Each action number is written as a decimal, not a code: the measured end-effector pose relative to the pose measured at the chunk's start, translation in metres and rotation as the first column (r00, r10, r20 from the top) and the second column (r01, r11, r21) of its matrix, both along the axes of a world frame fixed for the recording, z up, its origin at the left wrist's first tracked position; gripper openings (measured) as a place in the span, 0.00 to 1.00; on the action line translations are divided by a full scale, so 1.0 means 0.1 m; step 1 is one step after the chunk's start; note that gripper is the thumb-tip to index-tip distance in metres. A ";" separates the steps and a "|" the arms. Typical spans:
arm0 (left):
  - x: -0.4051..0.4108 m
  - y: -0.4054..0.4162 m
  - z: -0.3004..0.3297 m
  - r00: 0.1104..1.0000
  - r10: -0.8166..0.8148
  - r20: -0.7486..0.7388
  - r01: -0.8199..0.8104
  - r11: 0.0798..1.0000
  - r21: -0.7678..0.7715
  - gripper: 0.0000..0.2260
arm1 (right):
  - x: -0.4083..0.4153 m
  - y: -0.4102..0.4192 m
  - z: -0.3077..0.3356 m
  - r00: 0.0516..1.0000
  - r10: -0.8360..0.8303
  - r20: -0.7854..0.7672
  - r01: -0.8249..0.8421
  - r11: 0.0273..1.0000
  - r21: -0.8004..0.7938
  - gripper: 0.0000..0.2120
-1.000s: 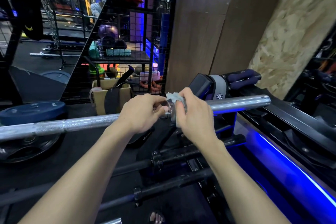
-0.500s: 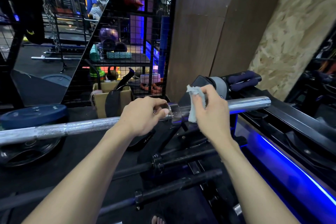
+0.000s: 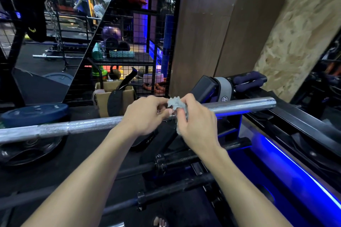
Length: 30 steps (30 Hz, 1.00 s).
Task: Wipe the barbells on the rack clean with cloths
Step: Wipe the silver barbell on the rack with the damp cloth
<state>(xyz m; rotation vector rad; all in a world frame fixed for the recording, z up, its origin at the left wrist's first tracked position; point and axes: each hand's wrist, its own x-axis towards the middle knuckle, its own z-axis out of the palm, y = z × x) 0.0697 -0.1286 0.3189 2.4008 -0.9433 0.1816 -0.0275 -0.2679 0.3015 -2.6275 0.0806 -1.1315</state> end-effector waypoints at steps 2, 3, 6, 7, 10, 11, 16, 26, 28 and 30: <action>0.00 0.01 0.00 1.000 0.001 -0.004 -0.001 1.000 0.003 0.11 | -0.06 0.06 -0.05 1.000 0.021 -0.008 -0.021 0.999 -0.046 0.04; 0.01 0.01 -0.01 1.000 -0.005 -0.003 0.005 1.000 0.003 0.12 | -0.05 0.01 -0.05 1.000 -0.001 -0.010 0.000 1.000 -0.029 0.04; 0.01 0.00 -0.01 1.000 -0.012 -0.014 0.012 1.000 -0.014 0.12 | 0.08 -0.26 0.06 0.991 -0.114 -0.071 0.121 0.987 0.110 0.04; 0.01 0.00 -0.01 1.000 -0.013 -0.016 0.013 1.000 -0.014 0.13 | 0.09 -0.34 0.08 0.991 -0.120 -0.067 0.129 0.977 0.170 0.05; 0.00 0.00 -0.01 1.000 -0.006 -0.020 0.006 1.000 -0.003 0.17 | 0.07 -0.44 0.18 0.996 -0.076 0.056 0.053 0.941 0.334 0.06; 0.00 -0.01 -0.01 1.000 -0.007 -0.015 0.007 1.000 0.001 0.18 | 0.09 -0.43 0.19 0.996 -0.064 0.063 0.040 0.943 0.332 0.06; 0.00 0.00 -0.01 1.000 0.002 -0.004 -0.002 1.000 0.006 0.18 | 0.18 -0.22 0.13 0.997 0.060 -0.052 -0.049 0.979 0.198 0.06; -0.02 0.01 0.03 1.000 -0.003 -0.027 0.004 0.999 0.040 0.17 | -0.21 -0.28 0.19 0.995 0.095 -0.034 -0.089 0.985 0.149 0.08; -0.04 0.01 0.03 0.999 0.006 -0.036 -0.004 0.998 0.055 0.18 | -0.11 -0.27 0.33 0.996 0.084 0.029 -0.088 0.979 0.186 0.11; -0.05 0.00 0.02 0.999 0.027 -0.031 -0.024 0.996 0.087 0.15 | 0.03 -0.17 0.39 0.994 0.111 -0.005 -0.109 0.983 0.148 0.13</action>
